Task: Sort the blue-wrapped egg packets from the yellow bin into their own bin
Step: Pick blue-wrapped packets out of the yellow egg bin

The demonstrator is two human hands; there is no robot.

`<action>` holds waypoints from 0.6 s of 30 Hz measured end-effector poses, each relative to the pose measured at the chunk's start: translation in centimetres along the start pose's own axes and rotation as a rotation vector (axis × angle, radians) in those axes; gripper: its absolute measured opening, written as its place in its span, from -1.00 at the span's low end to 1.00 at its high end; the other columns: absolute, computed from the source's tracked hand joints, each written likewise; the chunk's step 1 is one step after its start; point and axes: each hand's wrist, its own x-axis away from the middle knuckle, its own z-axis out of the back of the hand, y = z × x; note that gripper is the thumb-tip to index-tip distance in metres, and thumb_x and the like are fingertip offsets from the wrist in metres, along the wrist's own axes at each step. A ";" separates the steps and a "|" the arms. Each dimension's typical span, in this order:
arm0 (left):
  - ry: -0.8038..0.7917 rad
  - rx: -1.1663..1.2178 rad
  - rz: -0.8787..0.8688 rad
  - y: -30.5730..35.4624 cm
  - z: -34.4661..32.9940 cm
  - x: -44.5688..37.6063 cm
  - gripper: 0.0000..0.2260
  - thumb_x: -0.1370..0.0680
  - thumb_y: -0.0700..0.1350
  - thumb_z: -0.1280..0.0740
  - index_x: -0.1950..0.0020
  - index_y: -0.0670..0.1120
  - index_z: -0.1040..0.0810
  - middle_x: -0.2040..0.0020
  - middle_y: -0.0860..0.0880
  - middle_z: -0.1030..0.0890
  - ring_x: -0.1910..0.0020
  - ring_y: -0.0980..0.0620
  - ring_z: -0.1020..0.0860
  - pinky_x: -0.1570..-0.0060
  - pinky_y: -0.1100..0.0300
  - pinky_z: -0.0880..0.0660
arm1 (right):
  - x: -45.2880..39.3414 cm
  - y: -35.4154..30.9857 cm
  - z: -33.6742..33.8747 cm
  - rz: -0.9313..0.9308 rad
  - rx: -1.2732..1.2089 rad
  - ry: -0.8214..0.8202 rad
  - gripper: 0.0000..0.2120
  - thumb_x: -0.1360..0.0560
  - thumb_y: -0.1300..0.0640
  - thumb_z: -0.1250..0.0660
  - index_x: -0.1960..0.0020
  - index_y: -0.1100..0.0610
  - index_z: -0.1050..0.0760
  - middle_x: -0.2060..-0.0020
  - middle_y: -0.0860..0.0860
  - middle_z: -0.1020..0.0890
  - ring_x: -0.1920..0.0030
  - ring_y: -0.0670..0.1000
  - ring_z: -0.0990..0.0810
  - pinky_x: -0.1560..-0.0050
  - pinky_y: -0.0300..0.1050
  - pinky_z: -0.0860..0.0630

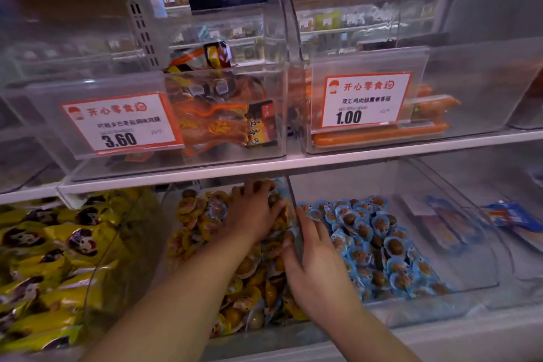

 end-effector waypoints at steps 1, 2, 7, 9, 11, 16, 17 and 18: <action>0.010 0.030 -0.025 0.2 -0.2 0.1 -0.52 -0.60 0.24 -0.15 -0.49 0.12 -0.28 -0.47 -0.12 -0.33 -0.40 -0.24 -0.30 -0.37 -0.06 -0.32 | 0.0 0.0 0.1 0.003 0.000 -0.006 -0.44 -0.63 -0.09 -0.13 -0.58 -0.11 -0.05 -0.39 -0.11 -0.32 -0.16 -0.15 -0.37 0.12 -0.36 -0.29; 0.008 0.069 -0.056 0.3 -0.3 0.1 -0.55 -0.60 0.19 -0.18 -0.47 0.13 -0.30 -0.44 -0.14 -0.36 -0.37 -0.23 -0.32 -0.32 -0.06 -0.38 | 0.0 0.0 0.1 0.005 0.001 -0.011 -0.44 -0.63 -0.08 -0.14 -0.58 -0.11 -0.05 -0.39 -0.11 -0.31 -0.17 -0.16 -0.35 0.15 -0.41 -0.32; -0.110 0.243 -0.151 0.2 0.6 -1.2 -0.77 -0.51 0.01 -0.34 -0.16 0.07 -0.48 -0.18 -0.08 -0.51 -0.15 -0.10 -0.50 -0.10 0.07 -0.49 | 0.0 -0.3 0.3 -0.008 0.002 -0.029 -0.44 -0.64 -0.09 -0.12 -0.59 -0.11 -0.03 -0.38 -0.12 -0.31 -0.18 -0.17 -0.36 0.12 -0.49 -0.33; -0.155 0.324 -0.146 -0.3 0.8 -1.3 -0.85 -0.52 -0.03 -0.35 -0.07 0.08 -0.49 -0.10 -0.03 -0.55 -0.07 -0.02 -0.54 0.00 0.13 -0.50 | 0.1 -0.4 0.4 -0.012 -0.009 -0.031 -0.45 -0.64 -0.10 -0.12 -0.58 -0.12 -0.04 -0.37 -0.13 -0.32 -0.18 -0.16 -0.39 0.11 -0.48 -0.31; -0.152 0.538 -0.057 -0.9 1.4 -0.7 -0.89 -0.54 -0.08 -0.35 0.00 0.12 -0.50 0.03 0.04 -0.59 0.06 0.04 -0.58 0.19 0.22 -0.49 | 0.1 -0.4 0.5 -0.016 -0.019 -0.033 -0.45 -0.63 -0.11 -0.12 -0.57 -0.14 -0.03 -0.37 -0.14 -0.32 -0.17 -0.16 -0.41 0.10 -0.43 -0.32; -0.004 1.268 0.285 -2.0 6.2 3.5 -0.84 -0.58 -0.25 -0.32 0.11 -0.01 -0.62 0.30 -0.03 -0.66 0.27 0.01 -0.62 0.23 0.16 -0.50 | 0.1 -0.3 0.5 0.001 -0.023 -0.024 -0.45 -0.62 -0.11 -0.13 -0.57 -0.14 -0.05 -0.37 -0.09 -0.35 -0.21 -0.04 -0.49 0.01 -0.23 -0.42; -0.014 1.518 0.353 -2.0 7.3 4.8 -0.83 -0.58 -0.27 -0.30 0.11 -0.08 -0.63 0.27 -0.10 -0.65 0.28 -0.03 -0.62 0.22 0.13 -0.48 | 0.0 -0.4 0.5 -0.005 -0.015 -0.035 -0.44 -0.62 -0.10 -0.14 -0.57 -0.12 -0.06 -0.38 -0.07 -0.35 -0.23 -0.01 -0.50 -0.03 -0.19 -0.44; -0.051 1.748 0.422 -1.9 8.3 6.3 -0.86 -0.60 -0.25 -0.28 0.07 -0.13 -0.62 0.22 -0.15 -0.65 0.27 -0.06 -0.63 0.24 0.14 -0.48 | 0.0 -0.5 0.6 -0.018 -0.003 -0.050 -0.44 -0.62 -0.08 -0.15 -0.58 -0.09 -0.08 -0.39 -0.05 -0.35 -0.25 0.02 -0.49 -0.06 -0.15 -0.45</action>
